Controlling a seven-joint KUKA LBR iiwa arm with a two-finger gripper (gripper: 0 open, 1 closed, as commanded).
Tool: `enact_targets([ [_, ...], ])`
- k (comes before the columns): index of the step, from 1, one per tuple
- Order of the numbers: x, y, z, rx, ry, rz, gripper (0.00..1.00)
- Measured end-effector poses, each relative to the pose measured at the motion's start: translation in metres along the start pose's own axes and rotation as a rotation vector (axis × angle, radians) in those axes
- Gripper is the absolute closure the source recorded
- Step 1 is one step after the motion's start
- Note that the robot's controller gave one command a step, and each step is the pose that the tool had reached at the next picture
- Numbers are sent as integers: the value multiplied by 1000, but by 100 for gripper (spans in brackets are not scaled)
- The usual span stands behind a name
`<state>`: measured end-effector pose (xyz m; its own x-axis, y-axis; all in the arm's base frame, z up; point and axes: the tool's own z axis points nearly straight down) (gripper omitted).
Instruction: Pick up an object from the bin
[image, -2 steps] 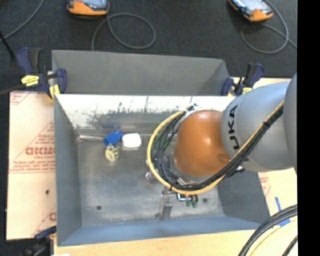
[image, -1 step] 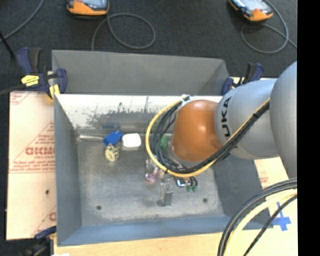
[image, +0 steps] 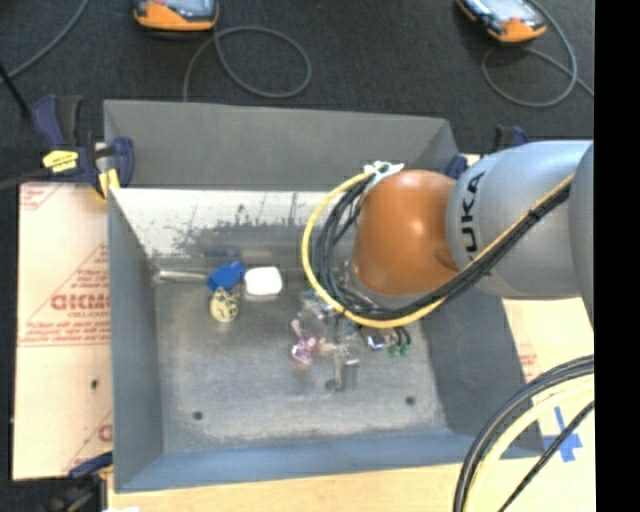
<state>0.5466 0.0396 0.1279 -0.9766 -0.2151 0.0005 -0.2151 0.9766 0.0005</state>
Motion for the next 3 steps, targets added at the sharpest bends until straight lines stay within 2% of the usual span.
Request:
enact_targets([
  [1,-15,-10,3,2,-7,-77,0],
  [2,-31,-12,36,2,-7,-351,0],
  [3,-55,-8,56,3,-14,-371,100],
])
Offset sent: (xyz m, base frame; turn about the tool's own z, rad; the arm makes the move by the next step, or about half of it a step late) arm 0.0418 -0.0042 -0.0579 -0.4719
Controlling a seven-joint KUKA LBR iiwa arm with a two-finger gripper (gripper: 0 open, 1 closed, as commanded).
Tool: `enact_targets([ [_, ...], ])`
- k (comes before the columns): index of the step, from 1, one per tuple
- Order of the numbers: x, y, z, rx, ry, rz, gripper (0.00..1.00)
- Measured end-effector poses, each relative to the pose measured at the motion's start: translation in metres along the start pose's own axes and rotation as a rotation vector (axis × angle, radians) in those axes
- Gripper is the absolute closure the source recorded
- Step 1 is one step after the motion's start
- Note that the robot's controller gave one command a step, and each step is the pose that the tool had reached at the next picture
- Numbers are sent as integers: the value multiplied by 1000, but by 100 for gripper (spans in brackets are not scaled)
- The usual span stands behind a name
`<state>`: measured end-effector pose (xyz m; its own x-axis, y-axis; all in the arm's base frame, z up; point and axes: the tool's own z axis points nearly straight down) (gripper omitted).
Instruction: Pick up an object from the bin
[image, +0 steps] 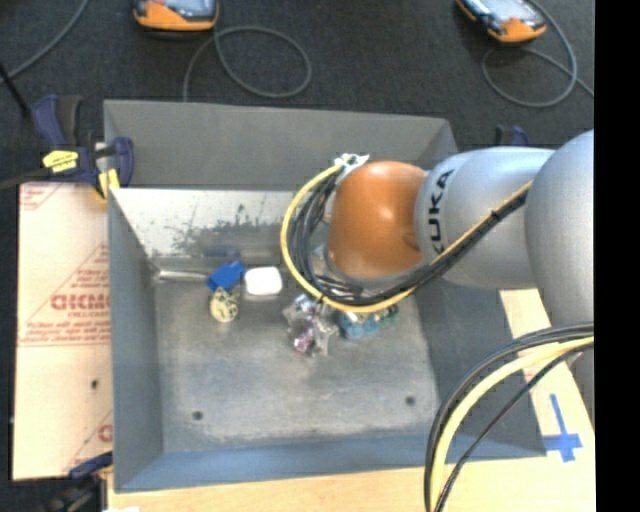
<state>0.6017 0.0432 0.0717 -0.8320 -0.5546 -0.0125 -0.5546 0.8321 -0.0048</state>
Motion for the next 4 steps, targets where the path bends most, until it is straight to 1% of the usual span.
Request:
enact_targets([
  [2,0,0,0,0,0,0,100],
  [3,1,1,-5,-2,2,1,100],
  [4,1,0,-20,-1,3,2,100],
])
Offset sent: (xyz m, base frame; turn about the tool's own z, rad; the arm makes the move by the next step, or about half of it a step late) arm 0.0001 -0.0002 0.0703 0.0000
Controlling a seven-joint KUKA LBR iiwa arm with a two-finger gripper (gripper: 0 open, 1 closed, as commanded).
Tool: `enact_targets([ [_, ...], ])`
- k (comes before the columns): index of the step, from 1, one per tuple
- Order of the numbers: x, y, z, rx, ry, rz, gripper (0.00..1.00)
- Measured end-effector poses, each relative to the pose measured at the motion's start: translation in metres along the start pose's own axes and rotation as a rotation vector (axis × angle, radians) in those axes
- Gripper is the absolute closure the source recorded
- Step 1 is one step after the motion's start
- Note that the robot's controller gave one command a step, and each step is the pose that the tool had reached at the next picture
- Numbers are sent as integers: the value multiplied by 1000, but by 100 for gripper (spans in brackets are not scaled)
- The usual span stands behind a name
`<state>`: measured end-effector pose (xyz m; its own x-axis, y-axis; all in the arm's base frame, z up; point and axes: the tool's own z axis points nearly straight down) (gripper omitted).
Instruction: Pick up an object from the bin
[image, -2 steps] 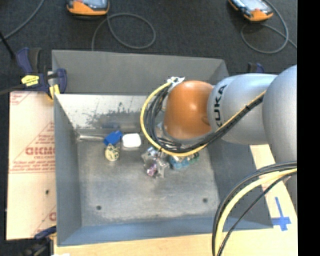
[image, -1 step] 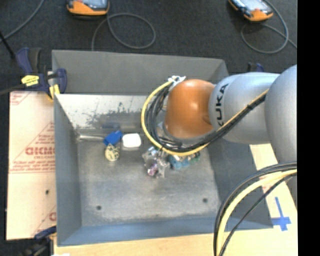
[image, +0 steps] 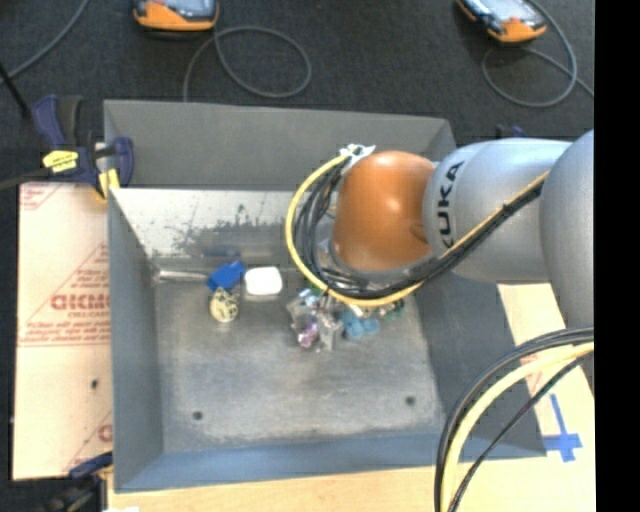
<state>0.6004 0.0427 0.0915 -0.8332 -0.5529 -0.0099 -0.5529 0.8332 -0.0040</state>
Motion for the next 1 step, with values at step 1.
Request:
enact_targets([
  [1,0,0,-14,0,1,1,100],
])
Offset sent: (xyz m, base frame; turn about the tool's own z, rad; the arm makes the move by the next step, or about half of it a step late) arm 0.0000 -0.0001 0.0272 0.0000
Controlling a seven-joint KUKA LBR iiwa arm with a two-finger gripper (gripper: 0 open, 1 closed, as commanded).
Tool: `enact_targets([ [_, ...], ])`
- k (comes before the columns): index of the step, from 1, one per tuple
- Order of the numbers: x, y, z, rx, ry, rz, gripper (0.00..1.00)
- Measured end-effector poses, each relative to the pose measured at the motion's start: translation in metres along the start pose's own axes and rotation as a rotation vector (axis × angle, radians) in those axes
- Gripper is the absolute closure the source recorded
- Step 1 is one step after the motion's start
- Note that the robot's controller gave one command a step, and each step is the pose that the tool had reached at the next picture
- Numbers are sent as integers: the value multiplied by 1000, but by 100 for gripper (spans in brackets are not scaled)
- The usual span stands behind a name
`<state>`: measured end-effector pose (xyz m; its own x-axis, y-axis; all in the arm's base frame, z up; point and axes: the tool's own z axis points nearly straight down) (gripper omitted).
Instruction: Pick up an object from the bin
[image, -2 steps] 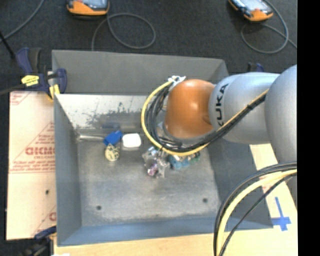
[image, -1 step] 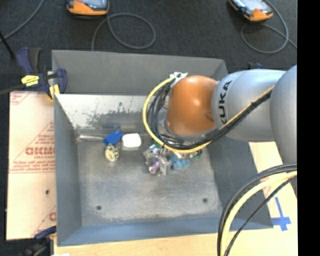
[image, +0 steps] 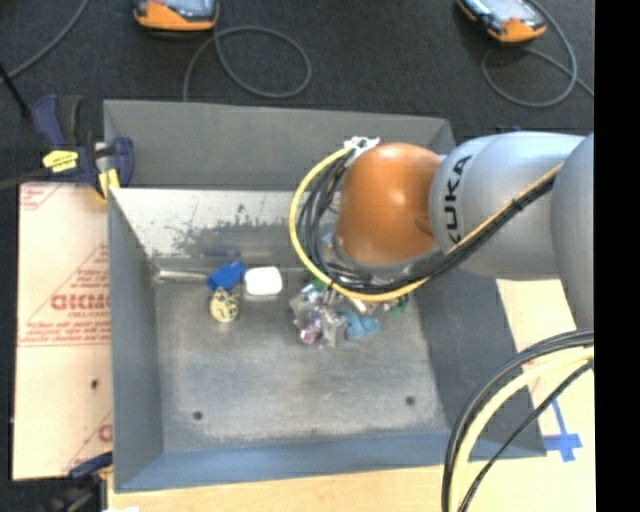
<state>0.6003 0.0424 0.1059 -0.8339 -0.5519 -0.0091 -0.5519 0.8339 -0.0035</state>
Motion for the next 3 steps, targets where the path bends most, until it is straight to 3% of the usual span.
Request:
enact_targets([
  [3,-1,-1,-40,3,-5,3,100],
])
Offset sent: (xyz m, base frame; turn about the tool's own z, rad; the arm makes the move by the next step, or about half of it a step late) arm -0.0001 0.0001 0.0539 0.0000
